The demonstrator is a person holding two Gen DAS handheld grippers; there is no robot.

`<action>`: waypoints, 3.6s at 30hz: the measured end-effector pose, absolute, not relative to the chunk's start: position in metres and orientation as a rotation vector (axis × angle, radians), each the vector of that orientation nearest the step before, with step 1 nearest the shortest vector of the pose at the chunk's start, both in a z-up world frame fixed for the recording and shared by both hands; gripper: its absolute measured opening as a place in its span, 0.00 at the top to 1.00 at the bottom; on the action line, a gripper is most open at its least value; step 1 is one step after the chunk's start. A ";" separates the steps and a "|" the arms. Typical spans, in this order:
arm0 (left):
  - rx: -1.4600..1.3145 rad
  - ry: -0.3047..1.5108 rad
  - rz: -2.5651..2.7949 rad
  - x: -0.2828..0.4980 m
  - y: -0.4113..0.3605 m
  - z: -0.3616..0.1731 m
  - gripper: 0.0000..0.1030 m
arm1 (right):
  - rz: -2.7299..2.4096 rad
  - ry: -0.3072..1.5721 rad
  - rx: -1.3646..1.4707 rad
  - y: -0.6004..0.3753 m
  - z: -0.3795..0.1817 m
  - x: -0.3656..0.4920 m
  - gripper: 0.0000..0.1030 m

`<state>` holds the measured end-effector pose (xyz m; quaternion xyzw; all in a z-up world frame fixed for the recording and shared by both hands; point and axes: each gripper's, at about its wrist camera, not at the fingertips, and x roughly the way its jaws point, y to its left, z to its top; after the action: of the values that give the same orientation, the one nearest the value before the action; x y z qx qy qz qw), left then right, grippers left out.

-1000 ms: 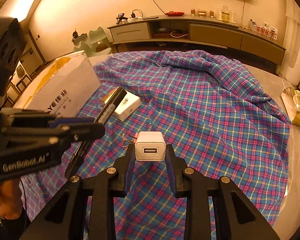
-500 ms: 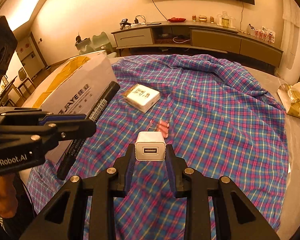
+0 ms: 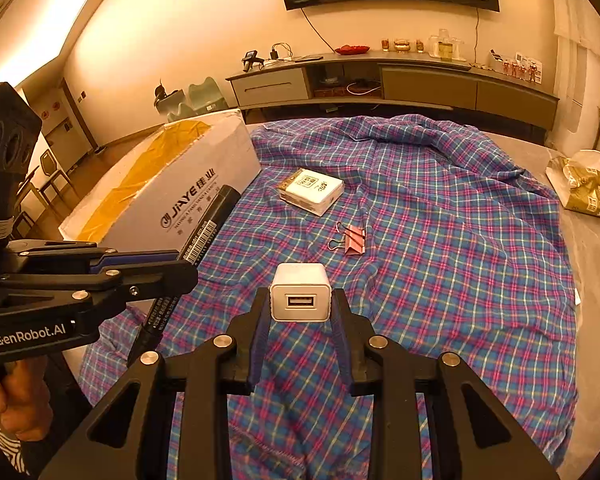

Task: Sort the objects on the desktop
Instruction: 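Carry the marker and charger with both tools over the cardboard box, then open both tools to drop the marker and charger into the box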

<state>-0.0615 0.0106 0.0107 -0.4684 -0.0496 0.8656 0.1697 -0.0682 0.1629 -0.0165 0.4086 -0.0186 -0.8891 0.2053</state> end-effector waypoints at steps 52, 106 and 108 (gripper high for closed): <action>-1.277 -0.414 2.688 -0.057 -0.225 0.042 0.86 | -2.271 0.288 0.985 -0.050 0.067 -0.079 0.70; -1.682 -0.498 2.583 -0.153 -0.267 -0.042 0.86 | -2.075 0.756 1.308 -0.181 -0.042 -0.204 0.70; -1.699 -0.547 2.561 -0.153 -0.270 -0.045 0.86 | -2.065 0.771 1.315 -0.185 -0.043 -0.205 0.70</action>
<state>-0.1531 -0.2703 -0.0448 -0.5443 -0.1753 0.8203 0.0102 -0.2052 -0.1846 -0.0432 0.4913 0.2881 -0.7716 0.2833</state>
